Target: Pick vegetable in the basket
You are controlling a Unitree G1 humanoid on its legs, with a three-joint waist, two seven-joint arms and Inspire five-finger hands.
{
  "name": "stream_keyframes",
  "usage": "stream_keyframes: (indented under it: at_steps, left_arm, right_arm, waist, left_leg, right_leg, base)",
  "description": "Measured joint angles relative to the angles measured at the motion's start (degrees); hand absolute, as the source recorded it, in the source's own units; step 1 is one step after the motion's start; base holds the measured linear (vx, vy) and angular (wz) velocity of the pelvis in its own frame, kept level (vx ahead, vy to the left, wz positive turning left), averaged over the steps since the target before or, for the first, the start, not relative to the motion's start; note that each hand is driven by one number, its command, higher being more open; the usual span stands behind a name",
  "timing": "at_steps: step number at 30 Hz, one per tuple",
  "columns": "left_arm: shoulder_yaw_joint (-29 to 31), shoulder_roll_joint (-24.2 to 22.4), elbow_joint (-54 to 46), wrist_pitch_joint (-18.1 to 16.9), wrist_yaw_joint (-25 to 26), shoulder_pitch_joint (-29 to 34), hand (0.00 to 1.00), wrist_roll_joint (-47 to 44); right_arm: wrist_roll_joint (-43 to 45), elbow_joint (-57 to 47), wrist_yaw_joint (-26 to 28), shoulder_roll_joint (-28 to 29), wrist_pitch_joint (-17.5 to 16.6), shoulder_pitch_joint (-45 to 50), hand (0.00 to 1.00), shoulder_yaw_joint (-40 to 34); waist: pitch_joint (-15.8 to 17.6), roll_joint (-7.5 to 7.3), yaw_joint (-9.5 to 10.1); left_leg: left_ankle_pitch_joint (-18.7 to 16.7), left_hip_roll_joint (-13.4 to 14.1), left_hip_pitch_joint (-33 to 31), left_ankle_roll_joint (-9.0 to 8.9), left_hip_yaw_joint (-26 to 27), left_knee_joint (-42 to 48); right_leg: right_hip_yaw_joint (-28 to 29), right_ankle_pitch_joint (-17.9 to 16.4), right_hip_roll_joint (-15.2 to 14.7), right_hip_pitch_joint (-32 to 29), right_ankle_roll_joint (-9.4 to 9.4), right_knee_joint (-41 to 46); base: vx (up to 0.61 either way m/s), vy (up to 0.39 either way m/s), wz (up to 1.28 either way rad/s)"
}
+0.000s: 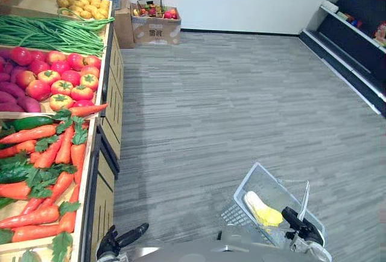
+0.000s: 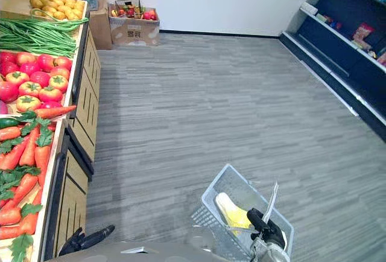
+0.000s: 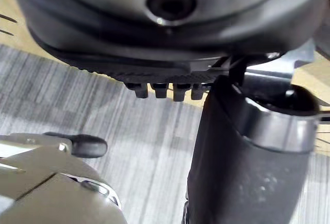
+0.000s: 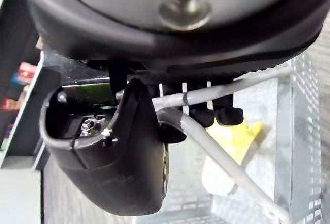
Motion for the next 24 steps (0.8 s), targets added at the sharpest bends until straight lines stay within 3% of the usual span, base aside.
stream_keyframes:
  at_steps: [3, 4, 5, 6, 7, 8, 11, 12, 15, 19, 22, 24]
  left_arm:
    - [0.44, -0.05, -0.11, -0.16, 0.00, -0.86, 1.00, 0.00]
    - [0.50, -0.03, -0.13, -0.30, 0.06, -1.42, 1.00, 0.00]
    - [0.58, 0.25, -0.18, -0.46, 0.05, -1.89, 1.00, 0.00]
    - [0.70, 0.41, -0.18, -0.46, 0.09, -1.89, 1.00, 0.00]
    - [1.36, 0.87, -0.19, -0.47, 0.11, -1.67, 1.00, 0.00]
    - [2.87, 0.65, 0.42, -0.43, 0.21, -2.15, 1.00, 0.03]
    - [2.93, -2.24, 0.52, -0.45, 0.08, -1.58, 1.00, 0.02]
    - [2.91, -2.79, 0.51, -0.45, -0.01, -1.77, 1.00, 0.02]
    - [2.81, -3.59, 0.46, -0.56, -0.57, -2.98, 1.00, 0.02]
    - [2.80, -3.63, 0.53, -0.55, -0.75, -2.41, 1.00, -0.04]
    - [2.76, -3.77, 0.52, -0.39, -0.82, -1.59, 1.00, -0.28]
    - [2.92, -3.61, 0.53, -0.22, -0.83, -0.65, 1.00, -0.28]
  right_arm:
    - [0.48, -0.15, 0.10, -0.07, 0.00, 0.05, 0.00, -0.28]
    - [0.63, -0.14, 0.18, -0.06, 0.00, -0.24, 0.00, -0.25]
    - [1.53, -0.15, 0.14, -0.06, 0.00, -0.62, 0.00, -0.41]
    - [1.80, -0.10, 0.10, -0.06, 0.01, -0.67, 0.00, -0.71]
    - [2.34, -0.10, 0.17, -0.06, 0.01, -0.35, 0.00, -0.74]
    - [2.56, 0.22, 0.04, -0.41, 0.01, 0.45, 0.00, -1.28]
    - [2.72, 0.26, -0.35, -0.89, 0.08, -0.28, 0.00, -2.99]
    - [2.72, 0.26, -0.14, -0.89, 0.11, -0.85, 0.00, -2.97]
    - [2.79, 0.26, -0.06, -1.07, 0.10, -1.28, 0.00, -2.97]
    - [2.77, 0.26, 0.02, -1.11, 0.10, -1.71, 0.00, -2.57]
    - [2.78, 0.25, 0.08, -1.78, 0.10, -0.59, 0.00, -1.74]
    - [2.74, 0.23, 0.18, -2.15, 0.10, 0.49, 0.00, -1.67]
  waist:
    - [-0.06, 1.44, -0.64]
    - [-0.20, 2.10, -1.37]
    - [-0.09, 2.12, -1.47]
    - [-0.20, 1.87, -1.51]
    - [-1.03, 0.47, -1.74]
    - [-0.54, 1.10, -2.13]
    - [-1.41, 5.76, -2.34]
    - [-1.47, 6.29, -2.98]
    - [-1.79, 6.47, -3.20]
    - [-2.52, 5.79, -3.10]
    - [-3.17, 5.30, -3.09]
    - [-3.23, 5.21, -2.97]
  left_leg:
    - [-2.18, 1.49, 0.55, -0.76, -1.75, 1.64]
    - [-2.75, 2.19, 0.10, -1.55, -2.90, 1.66]
    - [-3.50, 2.29, 0.19, -2.68, -3.61, 1.66]
    - [-4.02, 2.25, 0.36, -3.35, -3.94, 1.76]
    - [-5.64, 1.86, 0.52, -4.71, -5.19, 2.81]
    - [-7.75, 2.44, 1.86, -6.28, -6.77, 3.92]
    - [-9.48, 7.54, 2.99, -8.78, -7.37, 4.38]
    - [-9.36, 8.61, 3.22, -9.01, -8.06, 4.40]
    - [-9.12, 11.43, 2.31, -9.69, -9.92, 5.61]
    - [-9.58, 12.83, -0.48, -10.47, -10.38, 12.70]
    - [-9.38, 14.34, -5.81, -10.63, -10.50, 28.23]
    - [-4.33, 16.33, -9.69, -9.84, -8.91, 41.36]
  right_leg:
    - [2.53, -1.76, 4.42, -2.74, -0.08, -12.94]
    - [4.94, -1.11, 6.68, -3.54, 0.57, -23.14]
    - [7.22, 0.45, 7.70, -3.84, 1.93, -32.25]
    - [7.92, 1.84, 7.92, -3.87, 2.04, -36.04]
    - [8.56, 5.67, 7.75, -3.53, 1.45, -41.01]
    - [8.82, 10.59, 8.48, -2.85, 0.17, -38.73]
    - [5.66, 5.19, 12.22, -3.34, -2.20, -33.58]
    - [4.39, 3.00, 12.77, -3.53, -3.01, -31.36]
    - [1.22, -0.41, 14.12, -2.95, -4.45, -29.93]
    - [0.32, -1.50, 15.17, -0.88, -5.28, -31.53]
    - [-0.44, -1.85, 16.21, 4.14, -5.83, -34.77]
    - [-0.23, -1.97, 17.08, 9.22, -6.19, -37.57]
  base:
    - [0.36, -0.122, 0.46]
    - [0.32, -0.169, 0.50]
    - [0.33, -0.190, 0.43]
    - [0.36, -0.232, 0.38]
    - [0.41, -0.294, 0.50]
    - [0.49, -0.361, 0.55]
    - [0.33, -0.253, 0.28]
    - [0.44, -0.366, 0.35]
    - [0.26, -0.235, 0.40]
    - [0.14, -0.129, 0.14]
    - [0.18, -0.117, 0.13]
    - [0.21, -0.058, -0.02]
